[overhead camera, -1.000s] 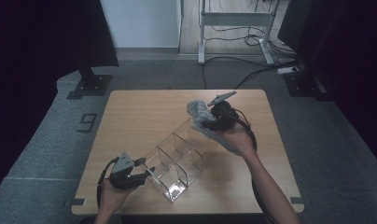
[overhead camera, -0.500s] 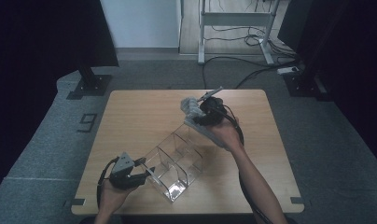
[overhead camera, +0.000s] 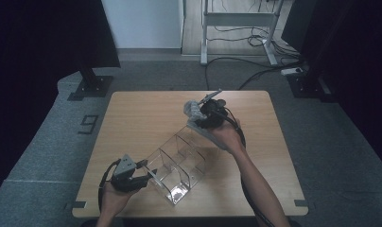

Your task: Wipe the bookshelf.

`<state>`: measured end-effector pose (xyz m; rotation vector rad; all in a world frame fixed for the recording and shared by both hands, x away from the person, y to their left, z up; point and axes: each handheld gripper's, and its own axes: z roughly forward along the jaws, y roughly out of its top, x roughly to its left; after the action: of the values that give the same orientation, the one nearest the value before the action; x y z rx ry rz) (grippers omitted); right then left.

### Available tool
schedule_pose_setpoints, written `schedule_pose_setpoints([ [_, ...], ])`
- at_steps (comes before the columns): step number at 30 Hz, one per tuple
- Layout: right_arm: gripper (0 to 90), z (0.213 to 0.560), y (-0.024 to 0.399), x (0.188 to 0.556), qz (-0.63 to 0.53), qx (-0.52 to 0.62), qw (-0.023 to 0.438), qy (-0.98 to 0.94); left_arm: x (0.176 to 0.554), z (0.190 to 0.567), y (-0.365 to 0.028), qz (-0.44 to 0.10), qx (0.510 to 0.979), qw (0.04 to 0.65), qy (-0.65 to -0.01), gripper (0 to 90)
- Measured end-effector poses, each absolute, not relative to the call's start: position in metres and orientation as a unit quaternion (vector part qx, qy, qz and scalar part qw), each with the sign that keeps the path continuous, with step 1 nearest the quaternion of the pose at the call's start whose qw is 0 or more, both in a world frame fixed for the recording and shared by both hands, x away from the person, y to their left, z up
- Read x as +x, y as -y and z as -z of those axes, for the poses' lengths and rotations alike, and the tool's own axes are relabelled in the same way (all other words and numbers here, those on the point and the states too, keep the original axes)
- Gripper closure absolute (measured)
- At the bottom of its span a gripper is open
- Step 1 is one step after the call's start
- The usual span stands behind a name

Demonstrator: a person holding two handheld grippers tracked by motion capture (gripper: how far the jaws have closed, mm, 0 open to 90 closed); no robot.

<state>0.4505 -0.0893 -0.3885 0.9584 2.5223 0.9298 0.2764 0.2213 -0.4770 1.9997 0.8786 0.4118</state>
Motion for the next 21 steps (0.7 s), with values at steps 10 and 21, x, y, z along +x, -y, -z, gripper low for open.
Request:
schedule_pose_setpoints([
  [10, 60.8, 0.387, 0.105, 0.437, -0.324, 0.332, 0.139, -0.875, 0.276, 0.477, -0.220, -0.166, 0.806, 0.441, -0.359, 44.4],
  [21, 60.1, 0.389, 0.127, 0.419, -0.331, 0.331, 0.135, -0.873, 0.276, 0.477, -0.220, -0.166, 0.806, 0.439, -0.361, 44.3],
])
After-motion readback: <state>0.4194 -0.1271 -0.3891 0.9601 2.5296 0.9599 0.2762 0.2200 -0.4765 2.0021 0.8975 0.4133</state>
